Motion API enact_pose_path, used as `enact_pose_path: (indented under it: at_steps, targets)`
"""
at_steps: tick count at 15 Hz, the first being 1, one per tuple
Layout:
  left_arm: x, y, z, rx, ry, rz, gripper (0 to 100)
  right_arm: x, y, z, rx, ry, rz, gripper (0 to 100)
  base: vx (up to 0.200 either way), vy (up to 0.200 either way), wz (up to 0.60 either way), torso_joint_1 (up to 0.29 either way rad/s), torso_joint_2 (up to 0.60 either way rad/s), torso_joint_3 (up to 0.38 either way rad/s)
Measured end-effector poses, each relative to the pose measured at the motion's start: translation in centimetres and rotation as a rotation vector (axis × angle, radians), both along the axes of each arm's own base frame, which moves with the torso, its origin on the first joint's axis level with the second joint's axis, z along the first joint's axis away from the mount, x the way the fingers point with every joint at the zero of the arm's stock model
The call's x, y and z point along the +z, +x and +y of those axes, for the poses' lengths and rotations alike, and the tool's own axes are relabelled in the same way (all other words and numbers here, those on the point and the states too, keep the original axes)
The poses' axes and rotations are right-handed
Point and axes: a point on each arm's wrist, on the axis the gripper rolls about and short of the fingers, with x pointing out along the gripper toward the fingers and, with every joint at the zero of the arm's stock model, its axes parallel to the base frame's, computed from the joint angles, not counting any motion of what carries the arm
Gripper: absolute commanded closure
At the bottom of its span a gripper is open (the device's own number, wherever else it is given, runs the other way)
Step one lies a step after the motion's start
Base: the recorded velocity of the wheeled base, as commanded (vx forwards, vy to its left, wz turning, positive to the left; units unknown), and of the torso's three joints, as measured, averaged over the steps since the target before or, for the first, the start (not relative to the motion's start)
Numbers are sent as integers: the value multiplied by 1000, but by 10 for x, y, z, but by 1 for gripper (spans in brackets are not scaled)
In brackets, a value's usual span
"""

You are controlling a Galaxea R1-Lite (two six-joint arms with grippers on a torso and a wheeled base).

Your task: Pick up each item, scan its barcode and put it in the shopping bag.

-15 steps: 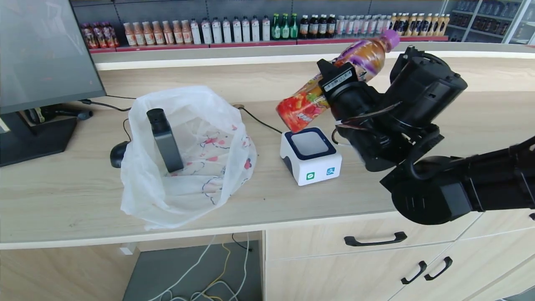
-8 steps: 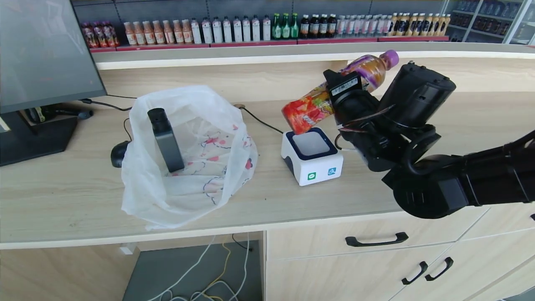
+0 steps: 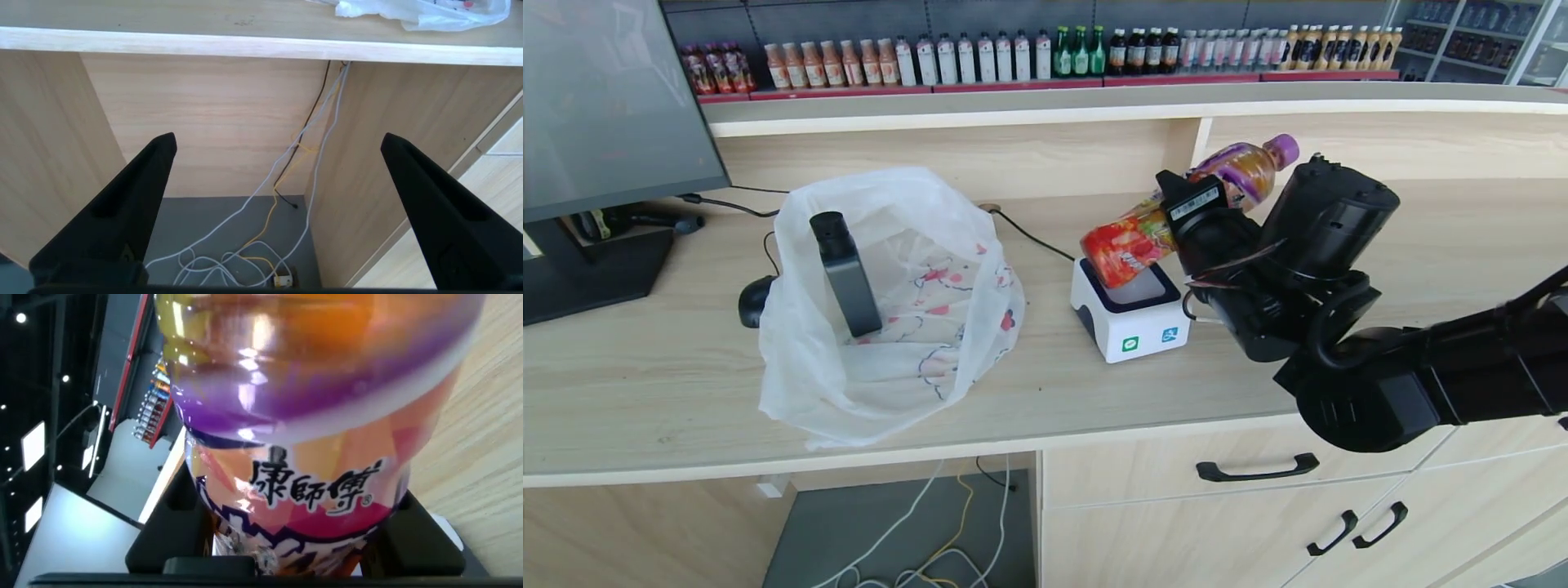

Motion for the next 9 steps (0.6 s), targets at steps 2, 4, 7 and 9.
enact_pose_path:
  at_steps: [2, 4, 7, 9]
  targets:
    - [0, 0, 0, 0, 0, 0, 0, -2, 0, 0, 1, -4, 6, 100, 0, 0, 0, 0, 0, 0]
    - [0, 0, 0, 0, 0, 0, 0, -3, 1, 0, 0, -6, 10, 100, 0, 0, 0, 0, 0, 0]
    - [0, 0, 0, 0, 0, 0, 0, -5, 3, -1, -5, -10, 14, 100, 0, 0, 0, 0, 0, 0]
    - [0, 0, 0, 0, 0, 0, 0, -5, 5, -4, -12, -11, 16, 100, 0, 0, 0, 0, 0, 0]
